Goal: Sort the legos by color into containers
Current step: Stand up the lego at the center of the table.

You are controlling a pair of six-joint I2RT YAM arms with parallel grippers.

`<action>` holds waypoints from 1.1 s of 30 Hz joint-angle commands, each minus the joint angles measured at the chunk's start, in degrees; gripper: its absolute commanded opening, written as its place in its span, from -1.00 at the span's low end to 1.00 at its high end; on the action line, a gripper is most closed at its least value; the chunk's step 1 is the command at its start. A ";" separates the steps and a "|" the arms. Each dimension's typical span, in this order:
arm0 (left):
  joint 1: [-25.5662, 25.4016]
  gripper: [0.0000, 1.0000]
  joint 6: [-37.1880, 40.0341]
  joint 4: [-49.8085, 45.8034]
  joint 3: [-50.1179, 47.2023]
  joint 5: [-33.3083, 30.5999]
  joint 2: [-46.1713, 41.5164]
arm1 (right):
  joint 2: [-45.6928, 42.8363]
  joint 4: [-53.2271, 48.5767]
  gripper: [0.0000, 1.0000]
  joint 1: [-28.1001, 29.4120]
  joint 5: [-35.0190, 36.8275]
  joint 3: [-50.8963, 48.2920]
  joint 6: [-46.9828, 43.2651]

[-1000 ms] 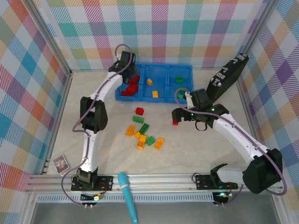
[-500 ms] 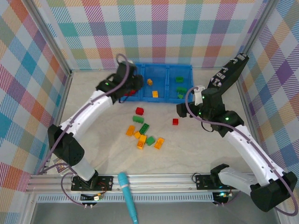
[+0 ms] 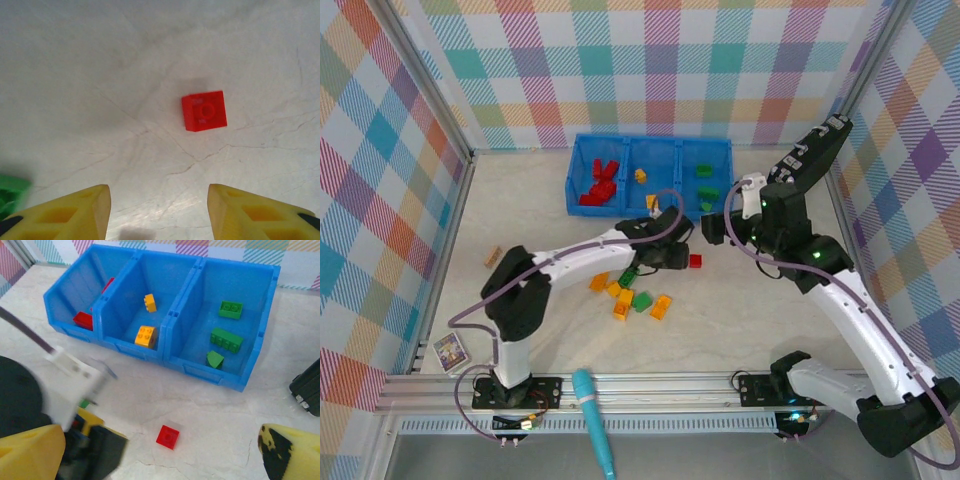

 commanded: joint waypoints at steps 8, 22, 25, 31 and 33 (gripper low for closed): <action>-2.79 0.12 -5.47 4.00 5.81 2.87 7.09 | -5.36 -3.79 0.97 -0.22 -3.25 6.19 -1.42; -3.14 0.21 -3.02 -0.78 17.82 -2.44 16.84 | -11.07 -4.85 0.98 -0.22 -3.43 1.70 -3.66; -3.14 0.22 -1.84 -2.58 21.14 -2.73 19.93 | -12.11 -4.77 0.98 -0.22 -3.09 1.29 -3.84; -3.14 0.24 1.97 -8.08 26.88 -6.42 23.87 | -14.04 -4.25 0.98 -0.22 -1.97 -0.14 -4.63; -3.15 0.24 2.75 -9.28 27.99 -7.59 24.32 | -14.42 -3.93 0.97 -0.20 -1.85 -0.52 -4.77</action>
